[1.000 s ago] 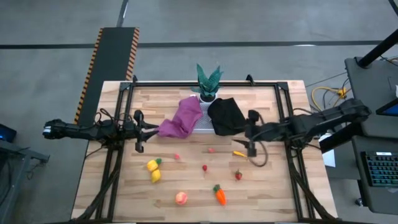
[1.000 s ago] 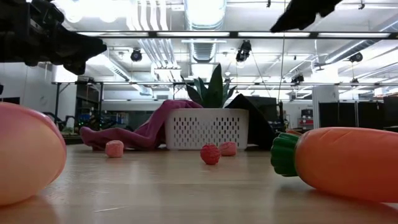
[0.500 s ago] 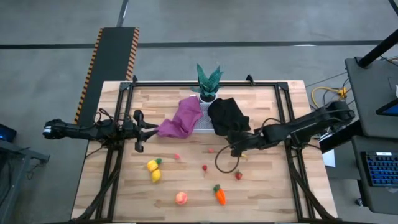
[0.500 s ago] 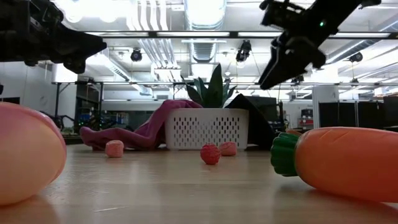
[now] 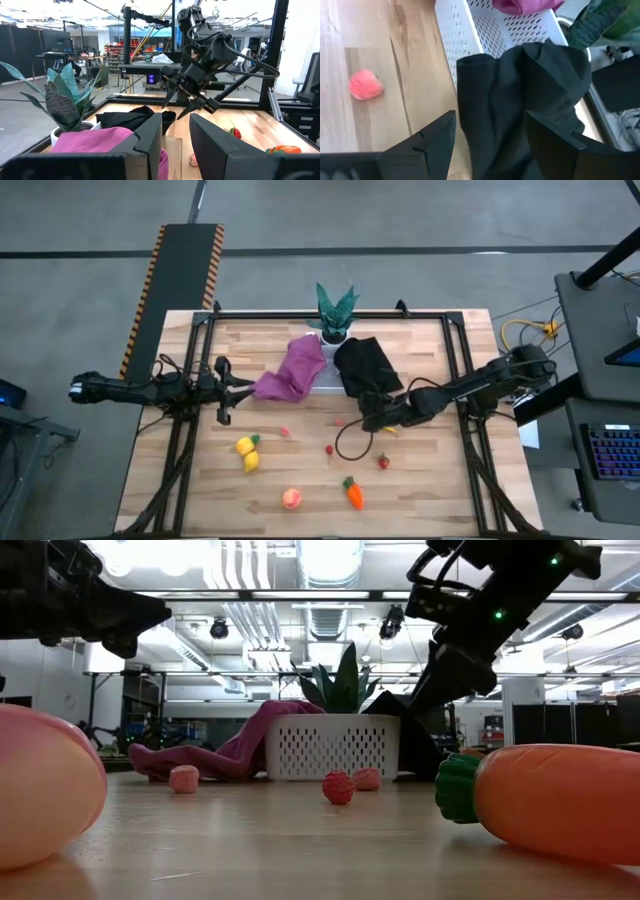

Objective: Build produce basket
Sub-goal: Remove the black towel from the white basket

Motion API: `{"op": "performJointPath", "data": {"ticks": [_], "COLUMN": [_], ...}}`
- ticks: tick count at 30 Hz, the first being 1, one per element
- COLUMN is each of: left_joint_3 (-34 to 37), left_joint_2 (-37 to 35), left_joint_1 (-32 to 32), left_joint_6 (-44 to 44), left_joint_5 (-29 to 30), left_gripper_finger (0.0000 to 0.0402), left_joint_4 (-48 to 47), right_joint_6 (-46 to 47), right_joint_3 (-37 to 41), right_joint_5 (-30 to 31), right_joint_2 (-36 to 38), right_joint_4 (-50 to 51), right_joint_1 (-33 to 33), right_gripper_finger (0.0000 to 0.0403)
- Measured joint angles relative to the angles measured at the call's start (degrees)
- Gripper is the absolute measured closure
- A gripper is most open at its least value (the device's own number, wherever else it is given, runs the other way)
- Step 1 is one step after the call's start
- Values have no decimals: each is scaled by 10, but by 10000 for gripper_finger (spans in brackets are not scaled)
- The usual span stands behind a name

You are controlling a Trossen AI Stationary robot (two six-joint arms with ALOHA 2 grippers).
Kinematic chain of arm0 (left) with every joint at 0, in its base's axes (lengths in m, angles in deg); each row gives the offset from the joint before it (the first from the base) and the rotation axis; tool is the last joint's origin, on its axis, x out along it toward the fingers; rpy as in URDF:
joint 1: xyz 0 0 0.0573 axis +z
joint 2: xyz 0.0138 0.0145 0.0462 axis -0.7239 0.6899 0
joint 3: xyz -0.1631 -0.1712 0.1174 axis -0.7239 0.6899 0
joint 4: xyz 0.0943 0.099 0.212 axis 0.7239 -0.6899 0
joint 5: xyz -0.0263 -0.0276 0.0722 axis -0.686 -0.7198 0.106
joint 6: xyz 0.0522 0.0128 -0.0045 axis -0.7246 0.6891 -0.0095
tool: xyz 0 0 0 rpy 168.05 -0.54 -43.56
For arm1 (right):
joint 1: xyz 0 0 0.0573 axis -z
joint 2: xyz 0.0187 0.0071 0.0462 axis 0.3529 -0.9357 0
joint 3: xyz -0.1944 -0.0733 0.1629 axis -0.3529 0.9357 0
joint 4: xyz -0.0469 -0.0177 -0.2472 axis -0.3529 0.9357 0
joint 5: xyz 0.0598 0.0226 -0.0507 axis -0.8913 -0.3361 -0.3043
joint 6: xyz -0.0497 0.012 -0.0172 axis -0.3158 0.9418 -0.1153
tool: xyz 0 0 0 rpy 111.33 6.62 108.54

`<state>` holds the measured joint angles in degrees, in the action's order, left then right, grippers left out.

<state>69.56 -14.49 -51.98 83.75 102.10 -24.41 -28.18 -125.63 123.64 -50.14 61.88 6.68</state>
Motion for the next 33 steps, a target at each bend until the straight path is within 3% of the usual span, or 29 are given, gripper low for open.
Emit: {"op": "performJointPath", "data": {"ticks": [10,24,28,33], "left_joint_3": [0,0,0,0], "left_joint_2": [-1,0,0,0], "left_joint_1": [0,0,0,0], "left_joint_6": [0,0,1,1], "left_joint_5": [0,0,0,0], "left_gripper_finger": [314,314,314,314], "left_joint_4": [0,1,0,0], "right_joint_6": [21,20,20,20], "right_joint_3": [0,0,0,0], "right_joint_5": [-3,109,110,106], "right_joint_2": [-47,-68,-67,-67], "right_joint_4": [-46,-44,-43,-42], "right_joint_1": [0,0,2,3], "right_gripper_finger": [175,185,221,305]}}
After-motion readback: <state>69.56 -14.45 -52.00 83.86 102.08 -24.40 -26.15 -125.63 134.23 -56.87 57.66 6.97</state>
